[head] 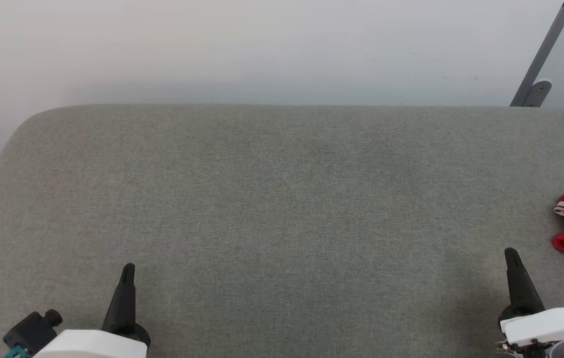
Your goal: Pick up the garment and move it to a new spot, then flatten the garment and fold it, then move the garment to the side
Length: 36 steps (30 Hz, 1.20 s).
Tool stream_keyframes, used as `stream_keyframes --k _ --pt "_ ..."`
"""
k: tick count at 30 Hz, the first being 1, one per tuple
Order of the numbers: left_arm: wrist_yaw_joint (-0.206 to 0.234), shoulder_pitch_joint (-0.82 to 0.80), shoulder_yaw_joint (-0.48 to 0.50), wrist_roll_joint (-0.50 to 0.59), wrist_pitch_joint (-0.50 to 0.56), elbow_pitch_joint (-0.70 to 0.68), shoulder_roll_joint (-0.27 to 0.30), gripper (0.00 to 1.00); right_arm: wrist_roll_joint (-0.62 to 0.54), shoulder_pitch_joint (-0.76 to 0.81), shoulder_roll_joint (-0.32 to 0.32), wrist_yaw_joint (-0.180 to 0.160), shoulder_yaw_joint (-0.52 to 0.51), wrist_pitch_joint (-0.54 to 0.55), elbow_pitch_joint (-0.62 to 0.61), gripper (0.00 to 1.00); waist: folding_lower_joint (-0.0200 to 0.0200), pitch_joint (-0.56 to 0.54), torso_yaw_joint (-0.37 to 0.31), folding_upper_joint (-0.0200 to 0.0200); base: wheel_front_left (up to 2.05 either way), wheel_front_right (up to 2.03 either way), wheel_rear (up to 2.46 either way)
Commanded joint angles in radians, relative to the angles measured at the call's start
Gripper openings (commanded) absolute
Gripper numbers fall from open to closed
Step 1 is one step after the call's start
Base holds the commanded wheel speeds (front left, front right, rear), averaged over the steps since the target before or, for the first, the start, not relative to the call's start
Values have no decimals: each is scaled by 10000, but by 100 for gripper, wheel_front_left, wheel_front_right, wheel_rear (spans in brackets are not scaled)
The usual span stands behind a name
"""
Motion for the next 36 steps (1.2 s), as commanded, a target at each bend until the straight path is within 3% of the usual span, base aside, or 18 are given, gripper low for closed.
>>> stream_keyframes --k 1,36 --pt "2 -288 85 -287 62 -85 21 0 267 -278 -4 1 -40 69 -88 0 0 -1 -10 0 0 0 0" --pt "3 -922 576 -3580 1049 271 -190 0 3586 -764 339 1 -112 983 92 0 0 -32 -334 0 0 0 0"
